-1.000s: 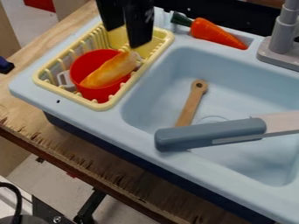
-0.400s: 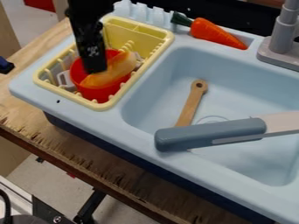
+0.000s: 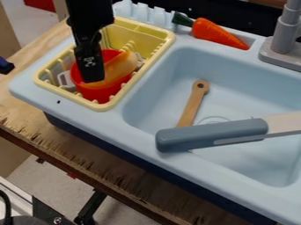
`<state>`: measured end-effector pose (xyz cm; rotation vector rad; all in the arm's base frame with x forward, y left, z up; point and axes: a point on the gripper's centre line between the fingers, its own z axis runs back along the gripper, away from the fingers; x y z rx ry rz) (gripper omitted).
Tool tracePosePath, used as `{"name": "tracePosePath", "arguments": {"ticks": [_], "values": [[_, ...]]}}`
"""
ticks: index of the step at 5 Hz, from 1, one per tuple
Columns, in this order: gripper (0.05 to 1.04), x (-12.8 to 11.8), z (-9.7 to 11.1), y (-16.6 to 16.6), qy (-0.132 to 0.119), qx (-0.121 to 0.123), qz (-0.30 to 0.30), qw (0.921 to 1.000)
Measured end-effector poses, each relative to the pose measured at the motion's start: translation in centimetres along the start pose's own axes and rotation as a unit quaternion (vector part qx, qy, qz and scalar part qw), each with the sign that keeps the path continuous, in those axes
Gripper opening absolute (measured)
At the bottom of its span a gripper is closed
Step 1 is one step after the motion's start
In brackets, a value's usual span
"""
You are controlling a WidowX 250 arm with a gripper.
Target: Put the red object in the sink
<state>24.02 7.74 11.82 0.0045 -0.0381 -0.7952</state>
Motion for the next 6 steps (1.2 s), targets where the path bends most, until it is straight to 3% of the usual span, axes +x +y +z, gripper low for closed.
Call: {"name": "tracePosePath", "arguments": {"ticks": [1, 6], "values": [[0.997, -0.3, -0.6, 0.2, -0.009, -0.016, -0.029, 0.9994], [0.997, -0.7, -1.5, 1.4, -0.012, -0.011, -0.053, 0.9985]]}}
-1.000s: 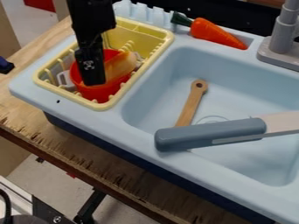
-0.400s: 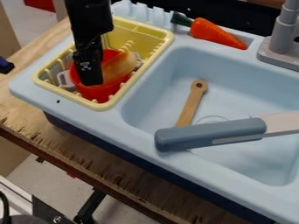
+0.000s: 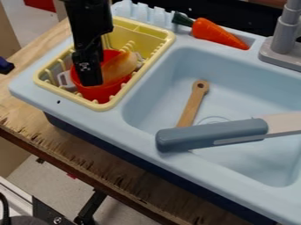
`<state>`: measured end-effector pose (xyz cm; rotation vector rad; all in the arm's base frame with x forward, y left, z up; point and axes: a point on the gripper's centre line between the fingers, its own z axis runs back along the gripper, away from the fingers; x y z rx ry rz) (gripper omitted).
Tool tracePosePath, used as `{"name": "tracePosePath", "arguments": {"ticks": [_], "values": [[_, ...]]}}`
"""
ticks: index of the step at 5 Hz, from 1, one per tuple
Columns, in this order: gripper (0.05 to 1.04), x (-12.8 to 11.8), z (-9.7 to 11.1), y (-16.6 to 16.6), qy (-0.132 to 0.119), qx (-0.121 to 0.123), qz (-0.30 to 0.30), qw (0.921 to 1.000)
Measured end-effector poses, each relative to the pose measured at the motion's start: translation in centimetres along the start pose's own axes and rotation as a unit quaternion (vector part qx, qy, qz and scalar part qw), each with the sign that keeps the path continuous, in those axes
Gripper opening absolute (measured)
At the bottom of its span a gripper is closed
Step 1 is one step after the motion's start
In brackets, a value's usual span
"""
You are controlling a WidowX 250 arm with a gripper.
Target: Put the red object in the sink
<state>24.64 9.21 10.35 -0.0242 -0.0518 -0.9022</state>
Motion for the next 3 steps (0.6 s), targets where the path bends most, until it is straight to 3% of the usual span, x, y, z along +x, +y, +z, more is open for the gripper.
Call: {"name": "tracePosePath", "arguments": {"ticks": [3], "values": [[0.997, 0.1, -0.7, -1.9, 0.0, -0.001, -0.015, 0.9999]]}}
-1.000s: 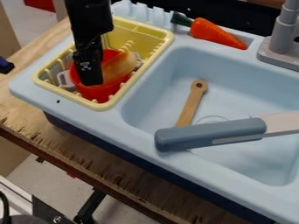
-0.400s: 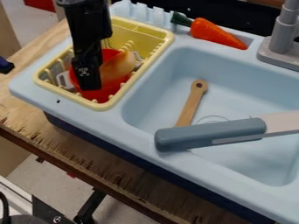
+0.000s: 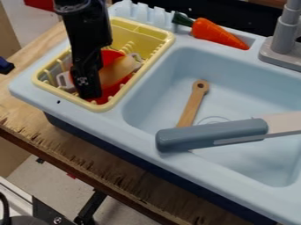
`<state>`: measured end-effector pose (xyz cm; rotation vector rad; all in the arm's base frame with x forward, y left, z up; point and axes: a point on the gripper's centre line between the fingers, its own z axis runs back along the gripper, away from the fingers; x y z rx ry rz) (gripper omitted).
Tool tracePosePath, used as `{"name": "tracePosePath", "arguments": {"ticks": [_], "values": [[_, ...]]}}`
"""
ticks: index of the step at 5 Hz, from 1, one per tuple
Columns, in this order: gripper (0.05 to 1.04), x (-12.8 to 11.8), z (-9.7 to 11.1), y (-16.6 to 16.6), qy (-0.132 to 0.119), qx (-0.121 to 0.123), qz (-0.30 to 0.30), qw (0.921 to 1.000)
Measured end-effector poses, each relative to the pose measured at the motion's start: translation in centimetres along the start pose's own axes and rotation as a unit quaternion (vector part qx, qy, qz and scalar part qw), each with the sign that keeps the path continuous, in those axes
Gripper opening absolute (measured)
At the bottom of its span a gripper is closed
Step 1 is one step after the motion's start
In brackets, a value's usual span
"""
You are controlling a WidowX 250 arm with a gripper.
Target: Put the red object in the sink
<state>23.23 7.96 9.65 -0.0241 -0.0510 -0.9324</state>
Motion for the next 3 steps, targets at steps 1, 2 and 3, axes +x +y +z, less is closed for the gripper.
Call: {"name": "tracePosePath", "arguments": {"ticks": [1, 2, 3], "values": [[0.997, 0.1, 0.1, 0.0, -0.002, 0.0, 0.009, 1.0], [0.997, 0.3, -0.7, -0.2, 0.007, 0.011, 0.005, 0.9999], [0.997, 0.6, -1.4, -0.3, 0.017, 0.026, 0.0, 0.9995]]}}
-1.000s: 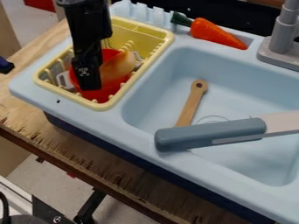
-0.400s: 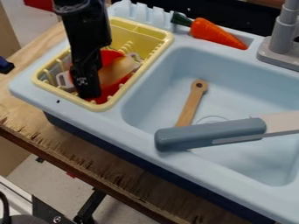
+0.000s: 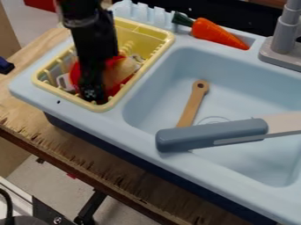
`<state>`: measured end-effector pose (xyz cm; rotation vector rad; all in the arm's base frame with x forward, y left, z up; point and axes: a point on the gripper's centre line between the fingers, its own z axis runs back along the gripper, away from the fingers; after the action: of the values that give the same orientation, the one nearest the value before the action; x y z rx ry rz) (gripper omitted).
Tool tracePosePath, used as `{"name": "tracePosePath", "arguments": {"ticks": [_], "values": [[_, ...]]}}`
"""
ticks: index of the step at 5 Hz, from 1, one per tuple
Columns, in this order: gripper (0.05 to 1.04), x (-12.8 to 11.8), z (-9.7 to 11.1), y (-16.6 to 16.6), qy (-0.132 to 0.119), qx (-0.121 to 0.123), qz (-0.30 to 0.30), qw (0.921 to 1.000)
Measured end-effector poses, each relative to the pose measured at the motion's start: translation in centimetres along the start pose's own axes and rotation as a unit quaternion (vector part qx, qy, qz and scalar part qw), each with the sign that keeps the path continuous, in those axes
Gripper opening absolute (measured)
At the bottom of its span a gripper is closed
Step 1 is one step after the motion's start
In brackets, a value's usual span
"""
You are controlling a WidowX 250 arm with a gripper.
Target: Put the red object in the sink
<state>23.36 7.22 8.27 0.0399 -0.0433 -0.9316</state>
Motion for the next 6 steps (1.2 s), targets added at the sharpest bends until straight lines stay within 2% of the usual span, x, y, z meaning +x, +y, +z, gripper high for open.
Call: {"name": "tracePosePath", "arguments": {"ticks": [1, 2, 4, 5, 6], "values": [[0.949, 0.0, -0.1, 0.1, 0.002, 0.001, 0.009, 1.0], [0.723, 0.0, -0.1, 0.2, 0.001, 0.003, 0.014, 0.9999], [0.684, 0.5, -0.3, 0.7, -0.013, 0.026, 0.041, 0.9987], [0.681, 0.8, 0.7, 0.7, -0.033, 0.02, 0.084, 0.9958], [0.68, 1.2, 2.1, 1.3, -0.051, 0.036, 0.105, 0.9925]]}}
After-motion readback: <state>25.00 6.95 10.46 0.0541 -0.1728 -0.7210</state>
